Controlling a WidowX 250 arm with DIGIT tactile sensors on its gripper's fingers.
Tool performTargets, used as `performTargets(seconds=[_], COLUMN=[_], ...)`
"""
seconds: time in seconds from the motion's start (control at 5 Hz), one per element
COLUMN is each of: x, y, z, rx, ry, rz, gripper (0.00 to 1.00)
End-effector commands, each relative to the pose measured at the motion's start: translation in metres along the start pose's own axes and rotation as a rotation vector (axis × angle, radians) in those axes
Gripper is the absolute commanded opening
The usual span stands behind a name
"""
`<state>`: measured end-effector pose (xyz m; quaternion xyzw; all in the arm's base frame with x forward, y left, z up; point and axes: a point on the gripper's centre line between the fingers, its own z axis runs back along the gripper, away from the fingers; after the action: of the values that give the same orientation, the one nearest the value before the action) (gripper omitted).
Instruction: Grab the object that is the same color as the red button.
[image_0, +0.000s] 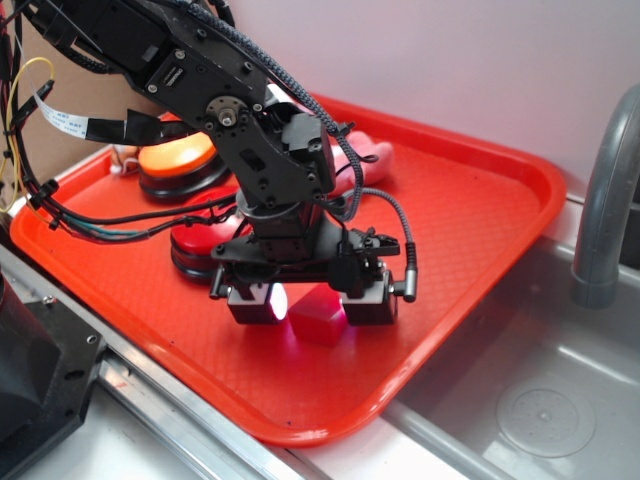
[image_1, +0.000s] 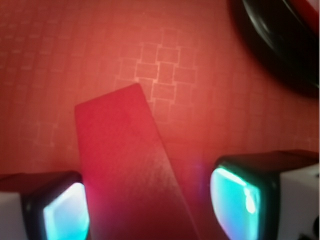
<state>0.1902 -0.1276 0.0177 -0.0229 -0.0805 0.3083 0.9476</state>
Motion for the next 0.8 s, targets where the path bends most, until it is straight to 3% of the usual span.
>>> performTargets(seconds=[0.0,0.2,0.6], x=[0.009,0.017,0.074], y=[0.0,0.003,0.01], z=[0.012,0.028,0.11], rx=[-0.037,-0.056,-0.002], ry=[-0.027,-0.038,0.068], rz=[-0.017,-0.07,-0.398], gripper=[0.0,0.0,0.0])
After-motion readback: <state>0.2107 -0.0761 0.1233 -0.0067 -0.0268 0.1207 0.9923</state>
